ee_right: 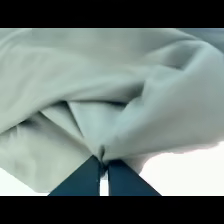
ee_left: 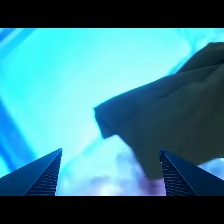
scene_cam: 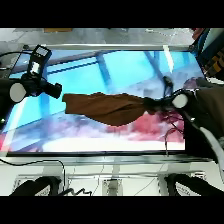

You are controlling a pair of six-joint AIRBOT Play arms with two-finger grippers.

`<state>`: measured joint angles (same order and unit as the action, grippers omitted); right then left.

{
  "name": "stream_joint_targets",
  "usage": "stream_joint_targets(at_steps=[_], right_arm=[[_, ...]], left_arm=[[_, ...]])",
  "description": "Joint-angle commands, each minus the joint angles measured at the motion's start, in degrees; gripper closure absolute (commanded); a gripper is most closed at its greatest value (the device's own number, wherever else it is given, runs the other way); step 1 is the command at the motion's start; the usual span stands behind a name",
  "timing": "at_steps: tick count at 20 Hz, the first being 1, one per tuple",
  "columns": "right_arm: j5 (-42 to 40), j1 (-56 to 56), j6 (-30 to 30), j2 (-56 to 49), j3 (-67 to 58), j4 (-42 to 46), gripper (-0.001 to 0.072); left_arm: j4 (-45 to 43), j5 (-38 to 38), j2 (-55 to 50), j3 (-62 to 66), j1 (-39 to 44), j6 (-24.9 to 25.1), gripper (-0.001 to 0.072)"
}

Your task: Fold the clothes and pants, and hang the long-sleeved shirts on hangers.

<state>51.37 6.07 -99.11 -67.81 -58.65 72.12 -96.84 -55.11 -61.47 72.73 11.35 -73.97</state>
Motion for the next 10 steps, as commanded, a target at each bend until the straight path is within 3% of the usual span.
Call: stream_joint_targets(at_steps=[1, 3, 4, 6, 8, 10], right_arm=[[13.7, -7.9, 4.3, 5.1, -3.6, 7.5, 0.0690], [20.4, -10.6, 8.7, 6.5, -3.7, 7.7, 0.0690], [22.7, -11.3, 9.9, 6.5, -3.7, 7.7, 0.0690], [23.5, -11.4, 10.4, 6.4, -3.7, 7.7, 0.0690], [21.9, -11.4, 10.3, 6.4, -3.7, 7.5, 0.0690], [20.5, -11.4, 10.3, 6.4, -3.7, 7.5, 0.0690]], left_arm=[[0.0, -0.5, -3.0, 0.0, 0.0, -3.2, 0.0019], [2.7, -2.0, -6.8, 0.0, 0.0, -3.8, 0.0021], [5.3, -3.0, -9.2, 0.0, 0.0, -3.8, 0.0056], [8.4, -3.5, -14.0, 0.0, 0.0, -3.5, 0.0313], [11.7, -3.8, -18.6, 0.0, -0.2, -1.6, 0.0317], [17.1, -5.6, -22.9, 0.0, -0.5, 4.4, 0.0311]])
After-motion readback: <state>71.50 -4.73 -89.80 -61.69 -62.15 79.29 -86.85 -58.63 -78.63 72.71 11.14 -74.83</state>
